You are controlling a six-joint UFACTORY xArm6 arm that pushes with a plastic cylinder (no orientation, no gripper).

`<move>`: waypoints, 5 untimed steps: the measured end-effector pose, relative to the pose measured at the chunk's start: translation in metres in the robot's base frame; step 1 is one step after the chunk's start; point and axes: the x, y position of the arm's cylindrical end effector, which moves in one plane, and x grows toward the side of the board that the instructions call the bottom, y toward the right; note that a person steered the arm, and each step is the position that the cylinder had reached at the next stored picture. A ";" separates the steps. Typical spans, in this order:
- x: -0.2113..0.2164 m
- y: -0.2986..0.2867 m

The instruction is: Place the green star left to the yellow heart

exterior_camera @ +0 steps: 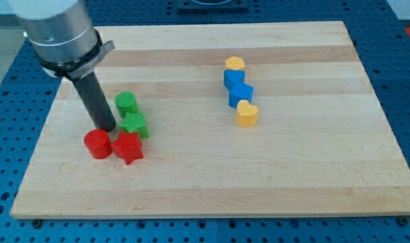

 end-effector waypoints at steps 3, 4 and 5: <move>0.014 0.033; 0.009 0.060; 0.001 0.079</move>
